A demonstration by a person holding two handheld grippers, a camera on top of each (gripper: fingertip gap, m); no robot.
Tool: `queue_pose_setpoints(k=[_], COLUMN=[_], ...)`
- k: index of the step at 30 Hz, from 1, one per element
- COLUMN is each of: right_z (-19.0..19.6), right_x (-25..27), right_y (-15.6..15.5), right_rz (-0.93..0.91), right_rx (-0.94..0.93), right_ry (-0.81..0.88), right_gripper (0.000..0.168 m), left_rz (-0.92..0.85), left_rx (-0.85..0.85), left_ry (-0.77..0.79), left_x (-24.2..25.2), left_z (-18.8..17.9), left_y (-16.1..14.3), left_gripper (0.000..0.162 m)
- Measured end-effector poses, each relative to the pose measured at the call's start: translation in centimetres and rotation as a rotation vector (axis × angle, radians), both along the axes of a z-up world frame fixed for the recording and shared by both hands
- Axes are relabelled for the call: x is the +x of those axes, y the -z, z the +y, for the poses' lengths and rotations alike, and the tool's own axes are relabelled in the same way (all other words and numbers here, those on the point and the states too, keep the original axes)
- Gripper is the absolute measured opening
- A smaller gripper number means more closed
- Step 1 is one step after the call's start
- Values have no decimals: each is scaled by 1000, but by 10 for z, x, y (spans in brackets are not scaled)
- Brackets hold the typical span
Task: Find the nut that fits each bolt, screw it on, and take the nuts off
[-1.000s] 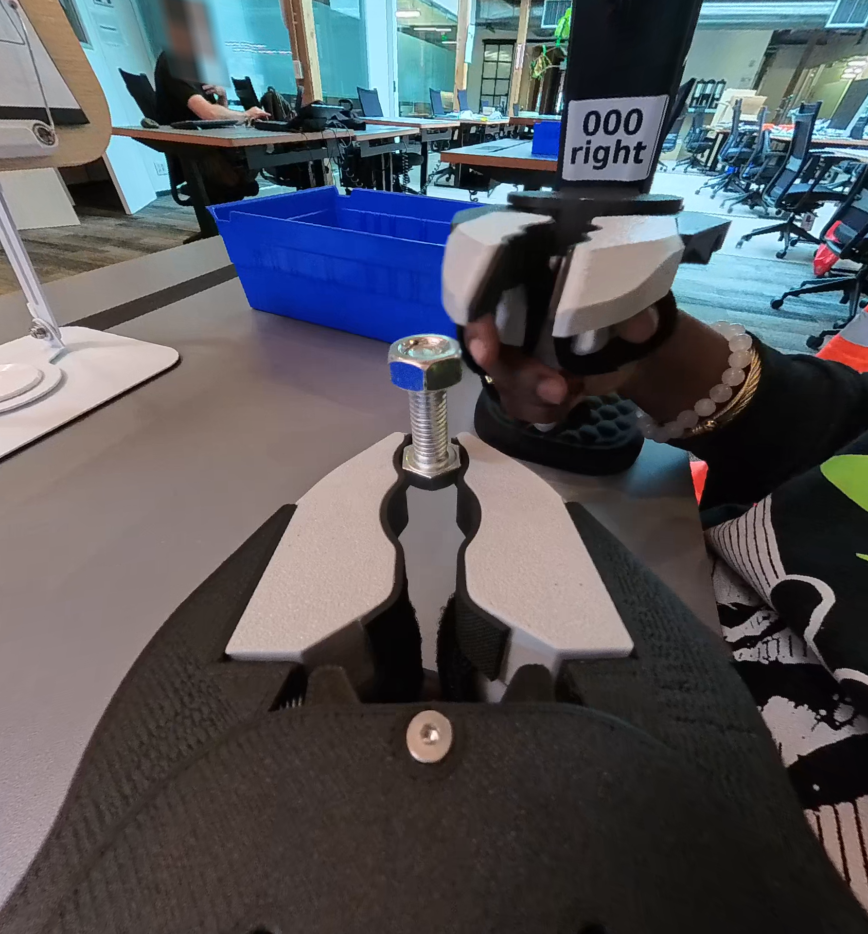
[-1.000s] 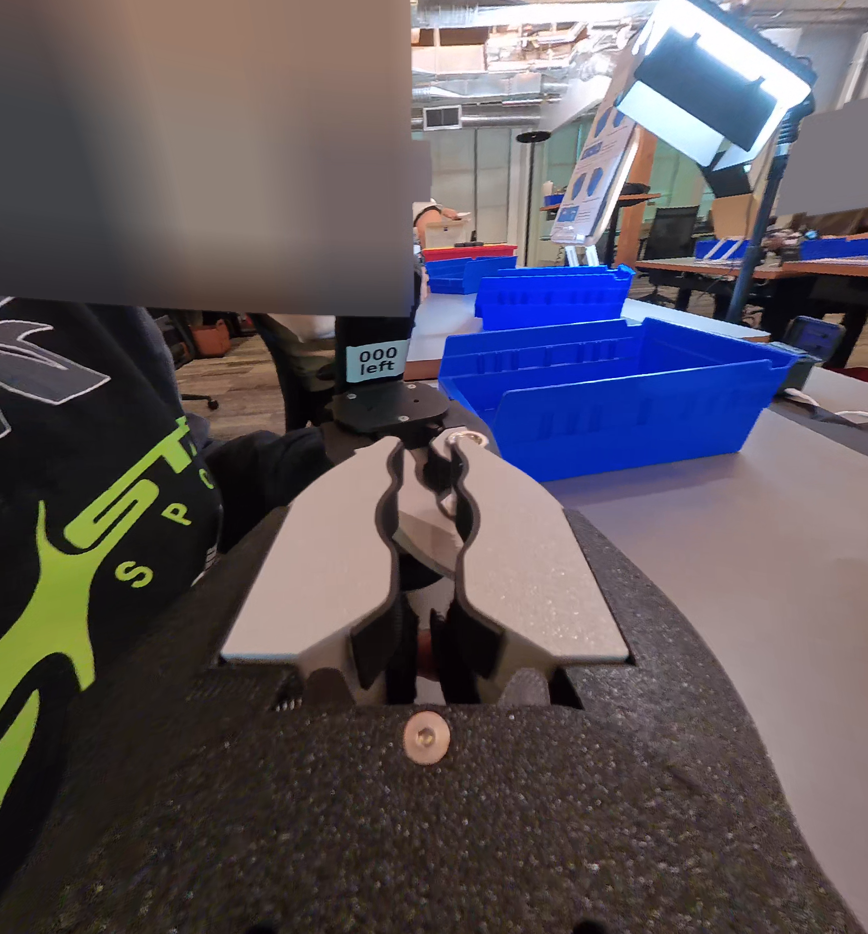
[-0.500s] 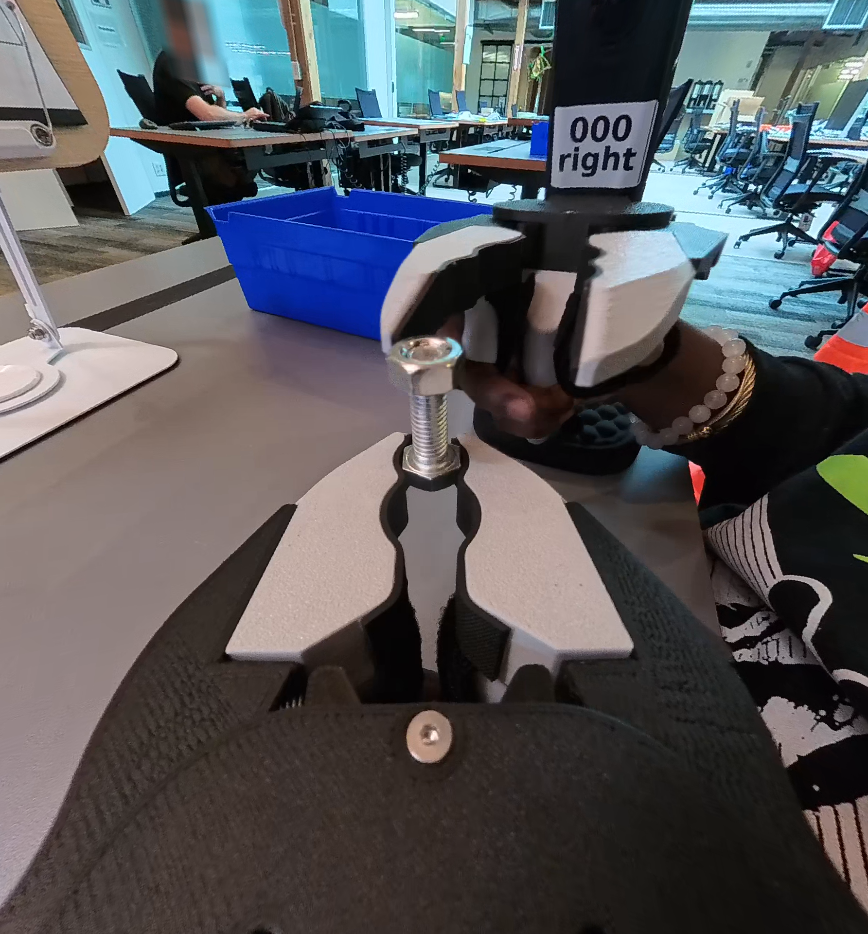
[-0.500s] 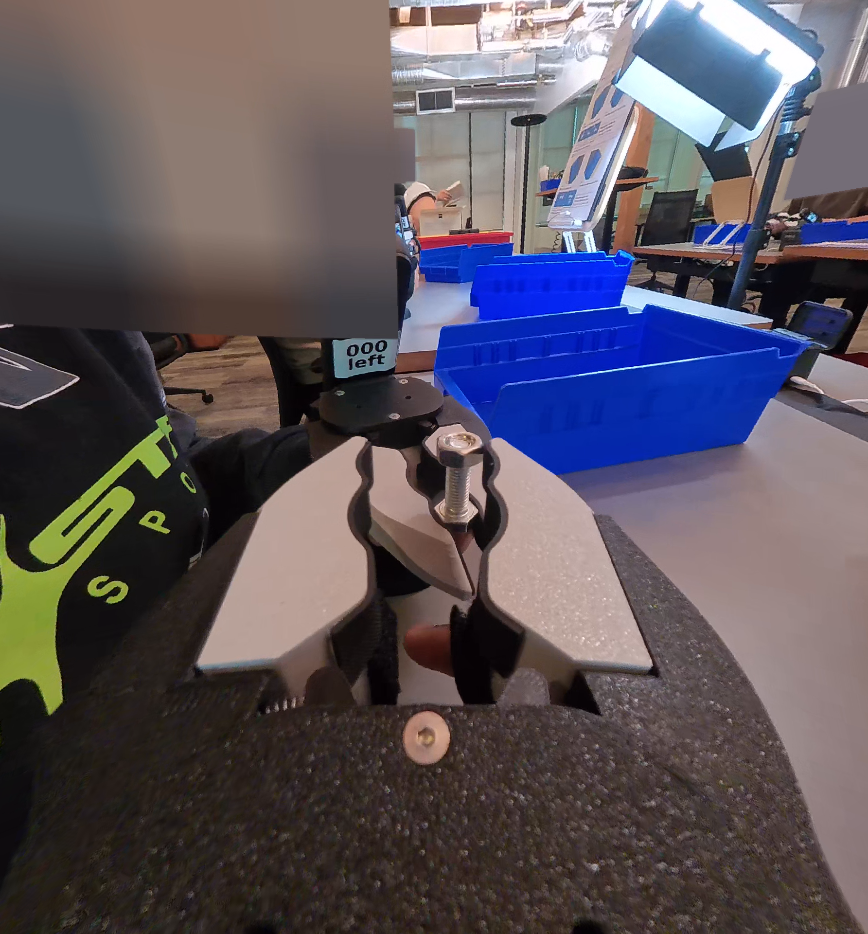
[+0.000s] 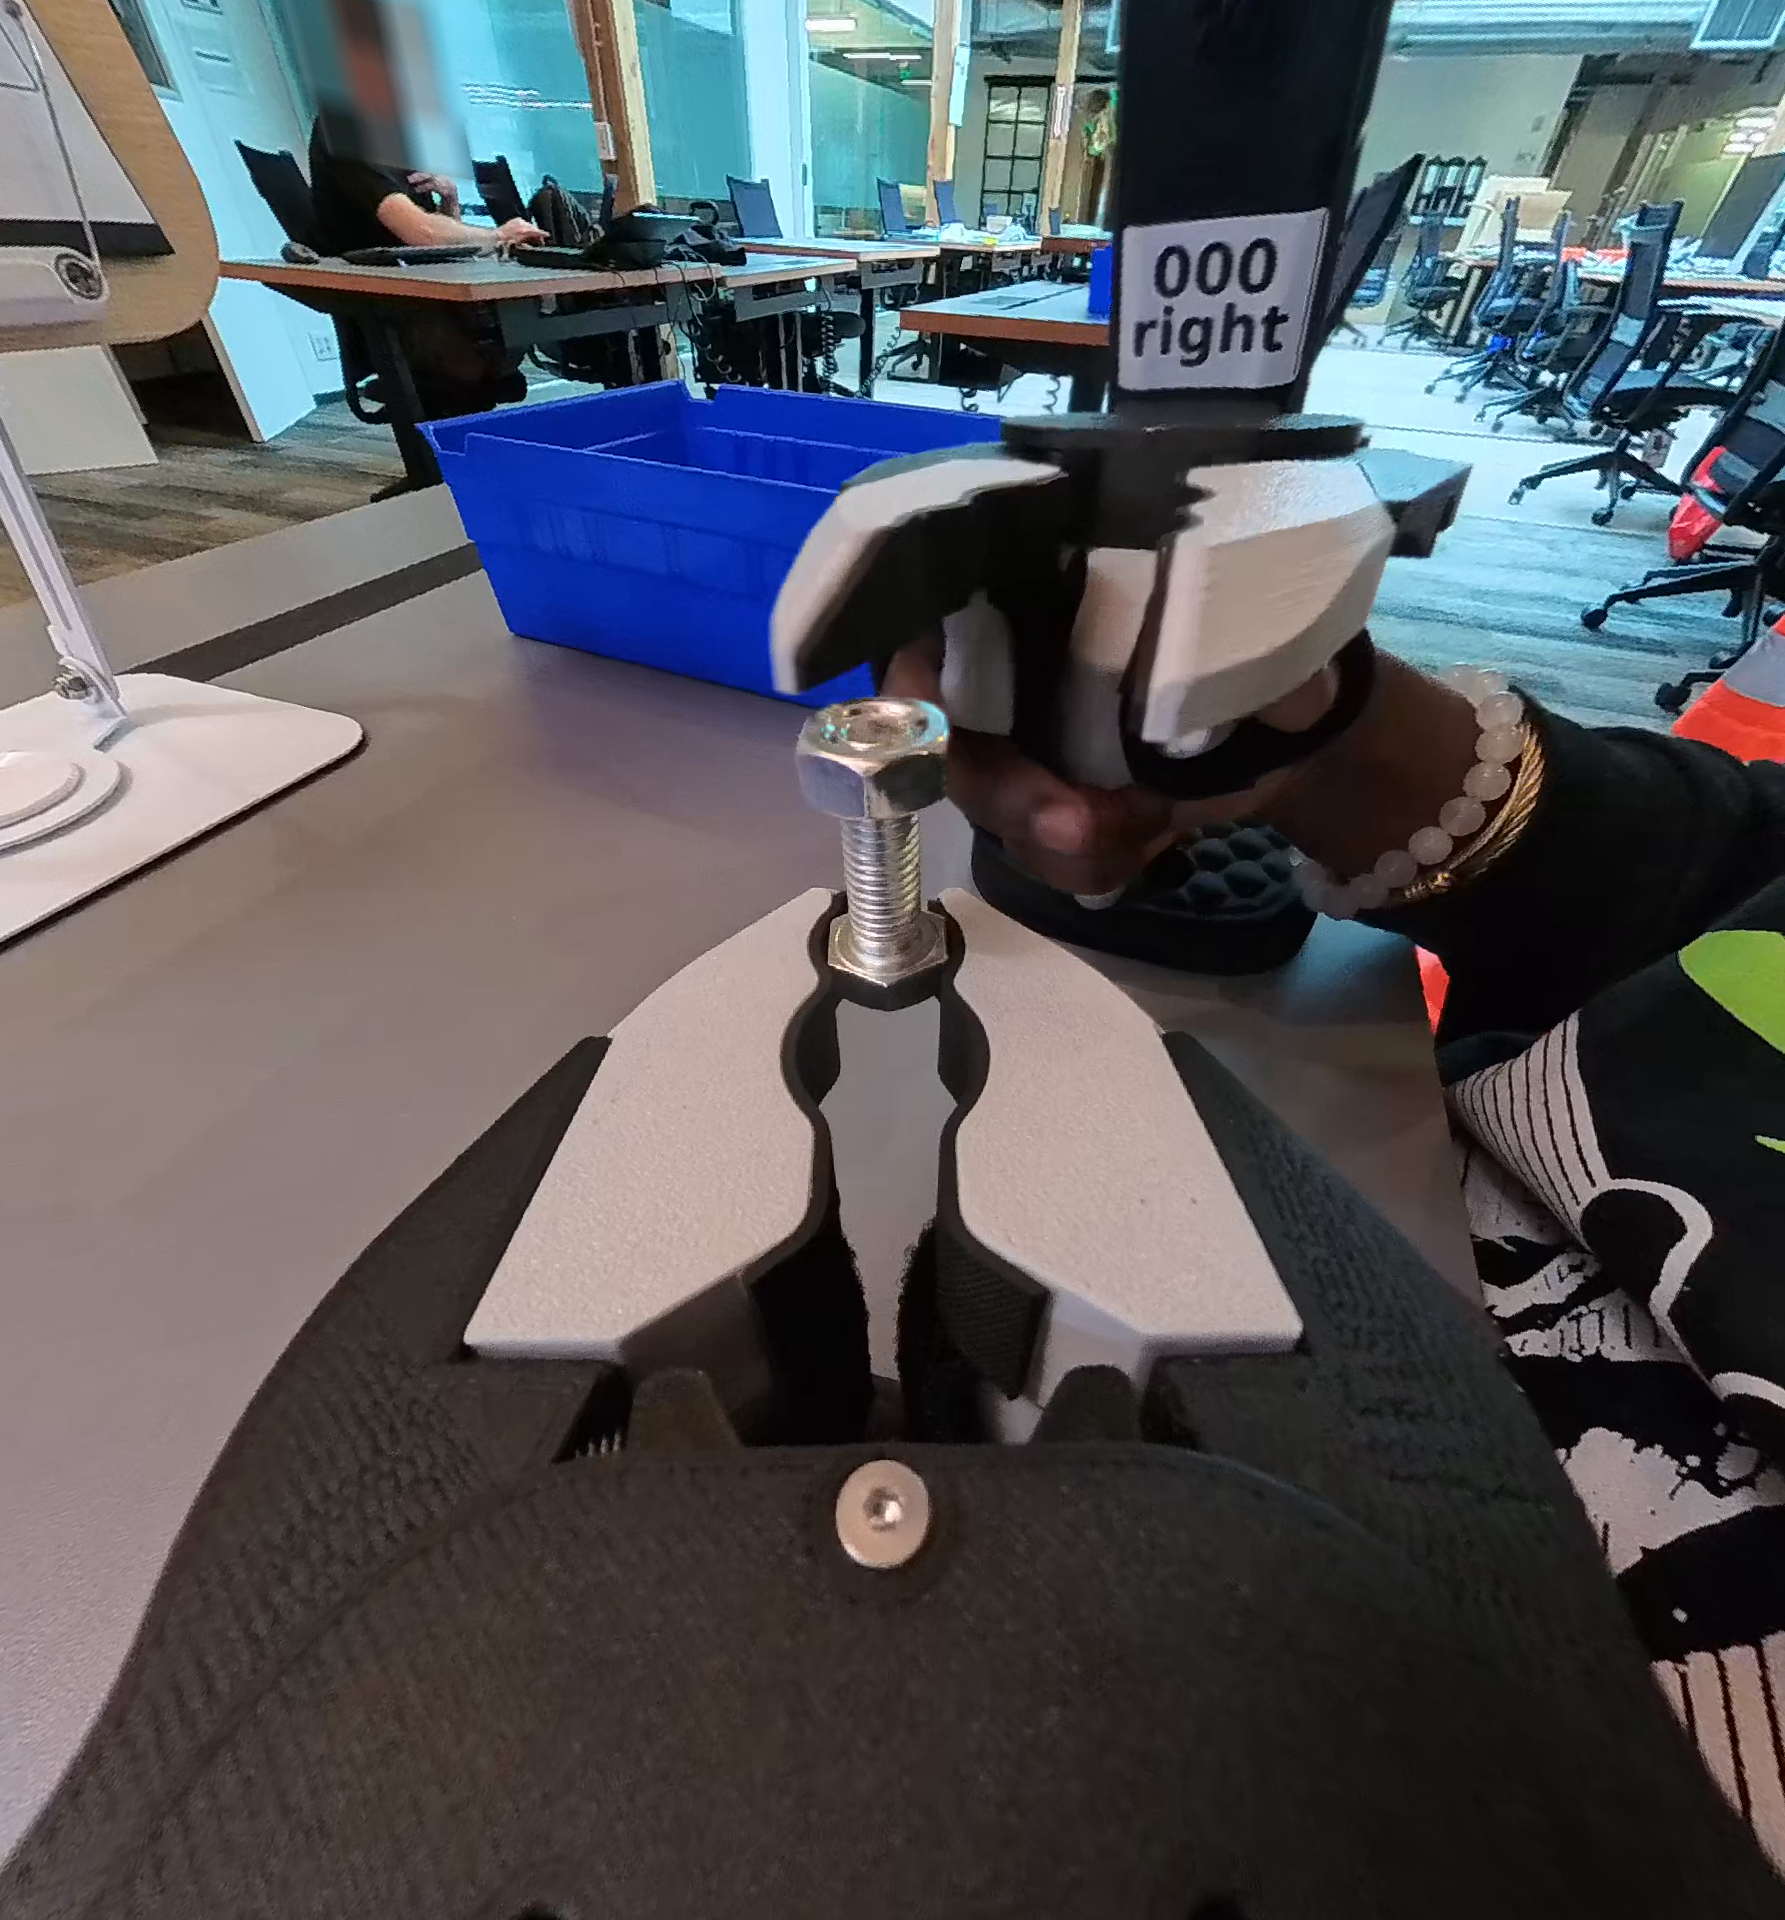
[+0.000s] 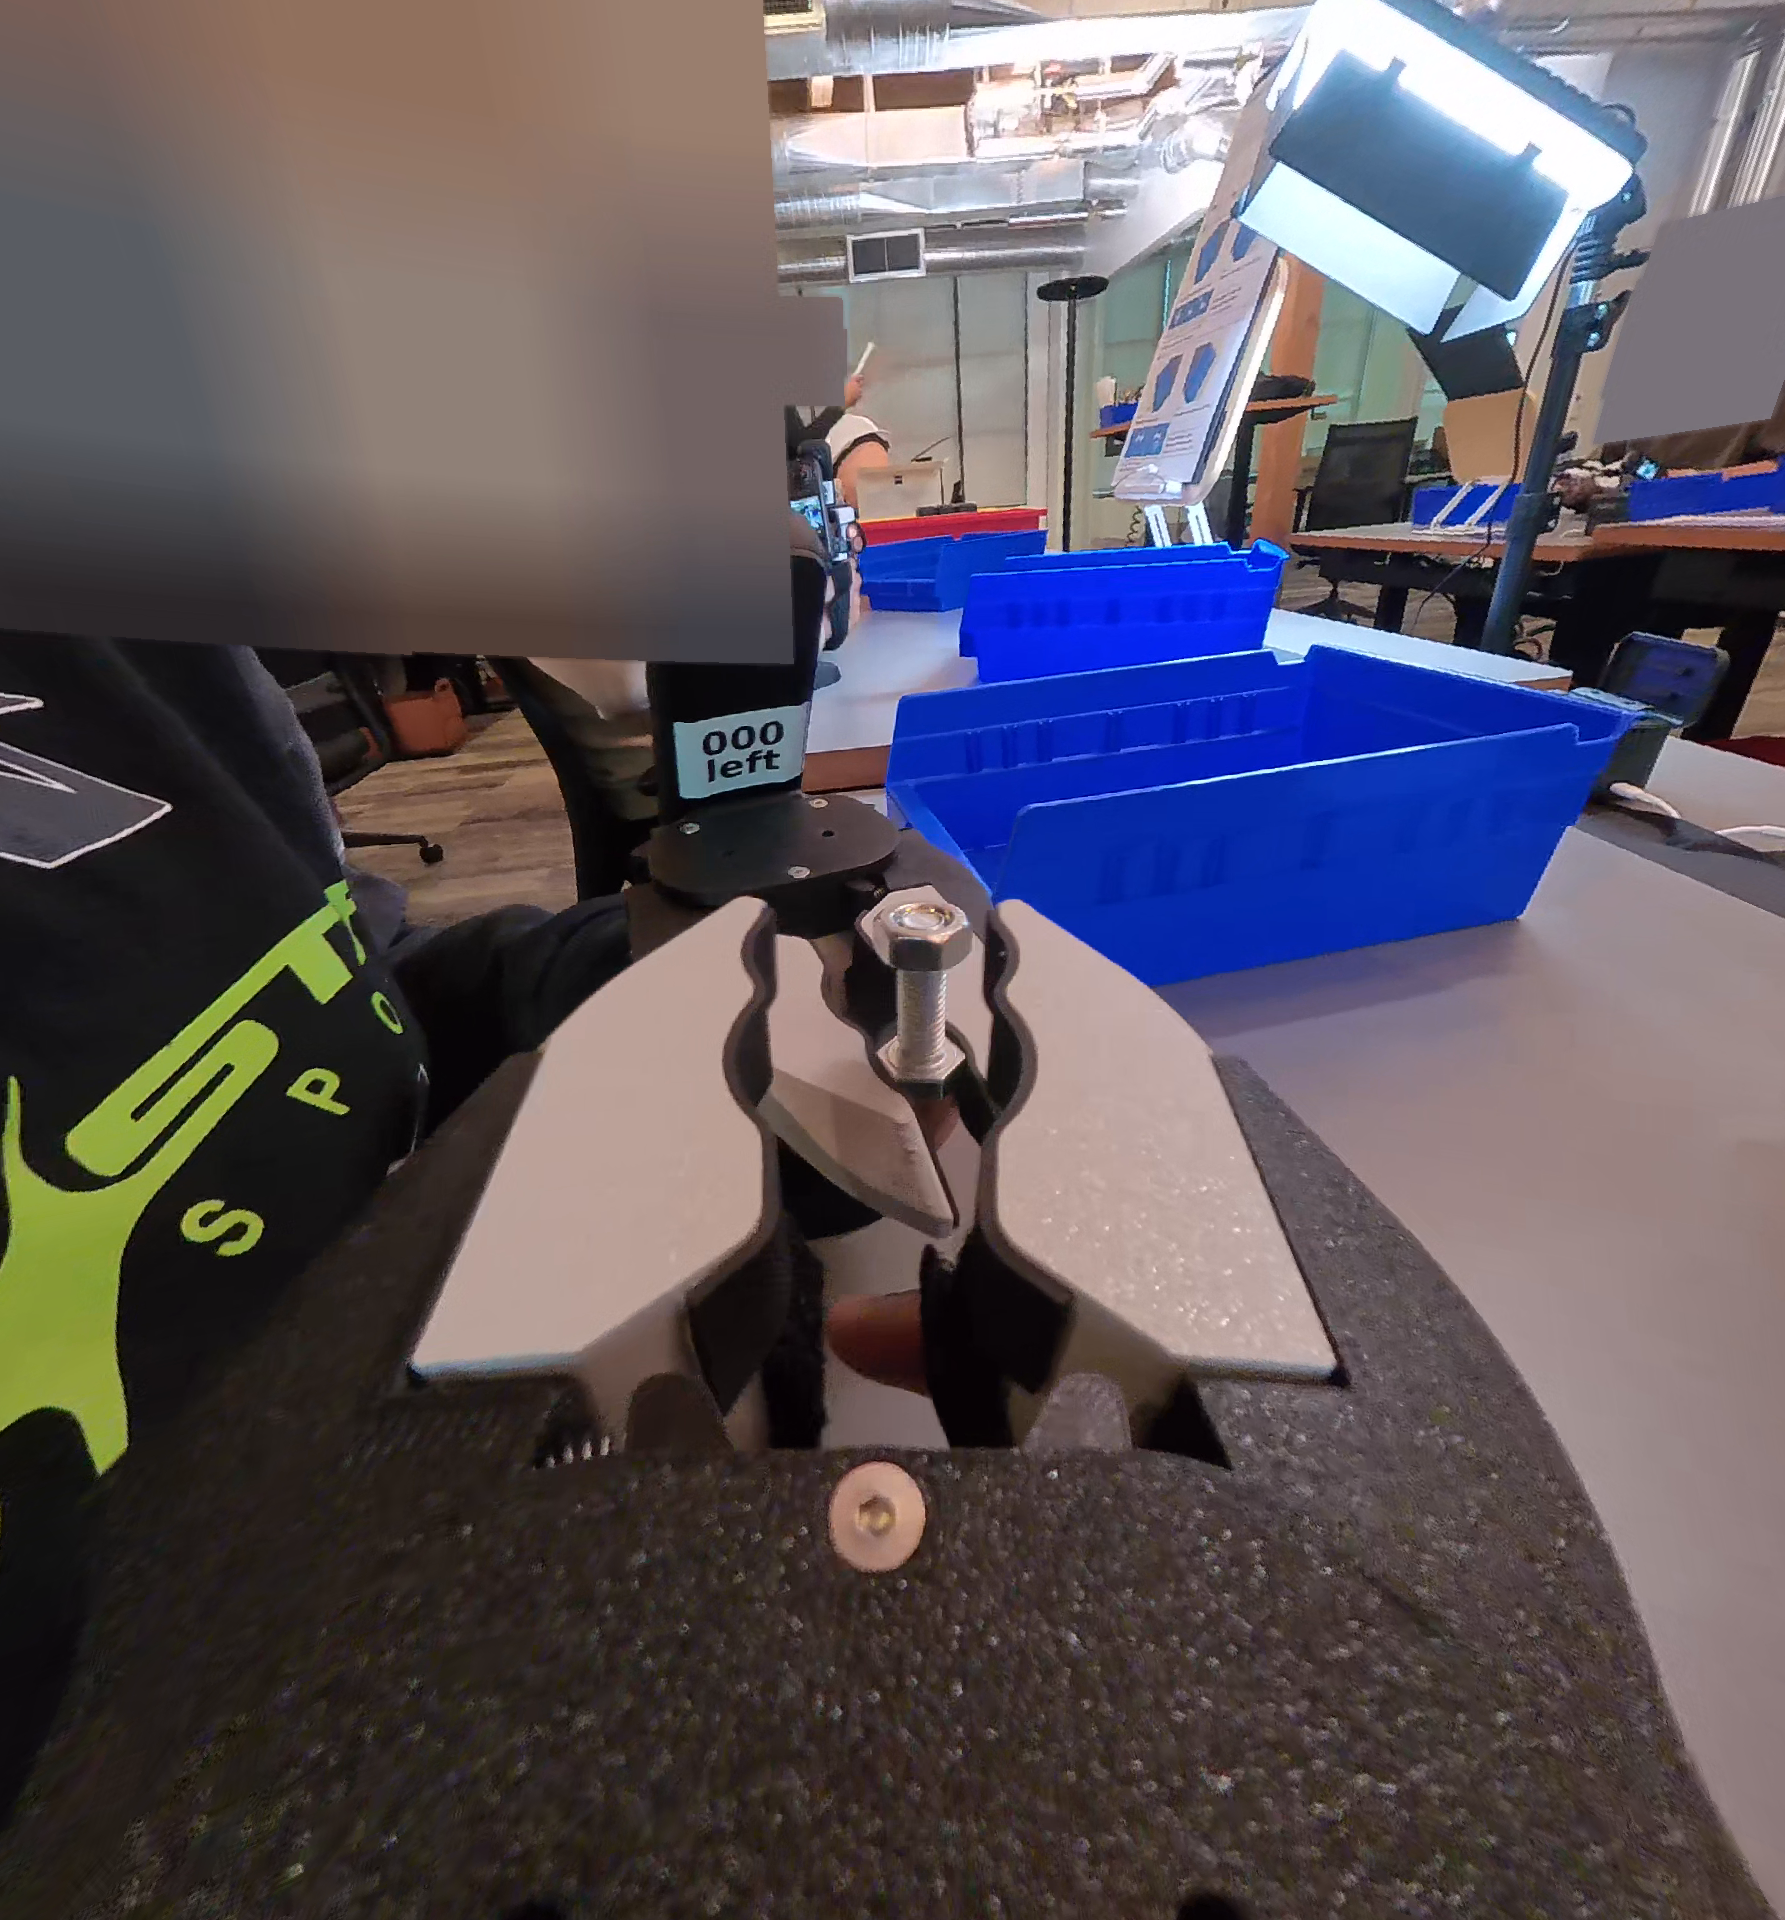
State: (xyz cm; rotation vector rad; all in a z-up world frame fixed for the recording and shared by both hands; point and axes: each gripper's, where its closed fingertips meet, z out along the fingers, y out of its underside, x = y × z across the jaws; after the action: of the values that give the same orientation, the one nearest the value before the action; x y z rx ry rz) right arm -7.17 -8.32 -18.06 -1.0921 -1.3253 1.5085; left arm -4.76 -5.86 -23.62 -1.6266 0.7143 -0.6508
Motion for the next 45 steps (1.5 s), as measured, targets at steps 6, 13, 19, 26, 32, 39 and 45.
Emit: queue_pose_setpoints(k=[6, 13, 19, 26, 32, 39, 45], right_z=[-5, -3, 4, -3, -8, -5, 4], right_x=[-8, 7, 5, -9, -10, 11, 6], right_y=[2, 2, -3, 4, 5, 4, 4], right_rz=[-23, -29, 5, -28, -37, -30, -22], right_rx=[19, 19, 13, 11, 19, 15, 18], right_ry=[-22, -39, 9, -22, -44, -58, -1], right_gripper=[51, 18, 29, 52, 46, 11, 24], left_rz=[8, 7, 12, 12, 10, 7, 10], left_rx=[7, 3, 3, -1, -2, -6, -4], left_ry=[1, -5, 1, 5, 1, 0, 1], left_x=[1, 0, 1, 1, 0, 0, 1], left_z=[0, 0, 0, 0, 0, 0, -1], left_y=[0, 0, 1, 1, 1, 1, 1], left_gripper=[14, 14, 14, 14, 14, 15, 14])
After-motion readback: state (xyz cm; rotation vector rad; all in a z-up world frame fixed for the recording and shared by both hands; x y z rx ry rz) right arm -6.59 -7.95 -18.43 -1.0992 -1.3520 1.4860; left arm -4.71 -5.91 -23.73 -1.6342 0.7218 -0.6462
